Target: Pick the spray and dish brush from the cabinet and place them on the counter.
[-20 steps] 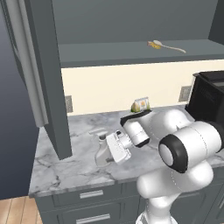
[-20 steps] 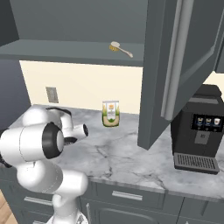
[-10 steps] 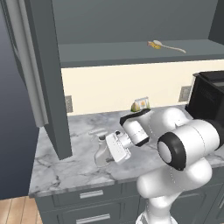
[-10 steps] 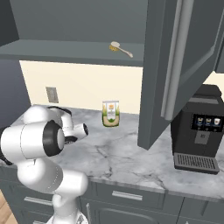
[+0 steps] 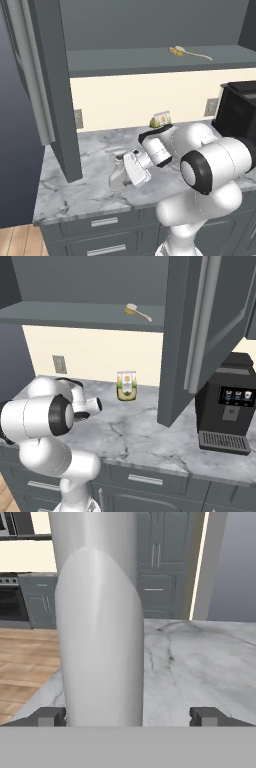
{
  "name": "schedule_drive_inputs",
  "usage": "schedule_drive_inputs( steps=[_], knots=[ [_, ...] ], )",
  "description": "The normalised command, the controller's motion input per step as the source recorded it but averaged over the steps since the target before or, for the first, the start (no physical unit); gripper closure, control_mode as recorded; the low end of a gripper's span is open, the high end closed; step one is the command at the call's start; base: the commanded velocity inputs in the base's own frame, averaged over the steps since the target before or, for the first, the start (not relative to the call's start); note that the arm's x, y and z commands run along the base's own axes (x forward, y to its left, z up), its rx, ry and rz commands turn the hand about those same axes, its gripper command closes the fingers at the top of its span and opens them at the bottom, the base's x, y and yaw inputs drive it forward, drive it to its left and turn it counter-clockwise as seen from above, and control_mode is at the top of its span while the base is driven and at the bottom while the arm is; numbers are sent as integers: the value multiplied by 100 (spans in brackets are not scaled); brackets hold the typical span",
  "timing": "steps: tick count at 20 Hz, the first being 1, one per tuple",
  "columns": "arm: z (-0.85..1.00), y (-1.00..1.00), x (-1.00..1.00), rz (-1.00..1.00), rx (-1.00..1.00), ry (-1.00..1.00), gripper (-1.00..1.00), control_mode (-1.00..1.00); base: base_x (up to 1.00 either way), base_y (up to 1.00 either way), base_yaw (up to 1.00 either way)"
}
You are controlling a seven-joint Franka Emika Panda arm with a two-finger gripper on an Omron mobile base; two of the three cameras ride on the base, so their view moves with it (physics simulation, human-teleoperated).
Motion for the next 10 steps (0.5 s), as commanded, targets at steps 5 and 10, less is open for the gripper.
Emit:
schedule_drive_inputs(
  steps=[5,10],
  knots=[
    [0,-21,0,0,1,2,-100,-100,0,0,0],
    [0,-9,0,0,0,2,-100,-100,0,0,0]
  ],
)
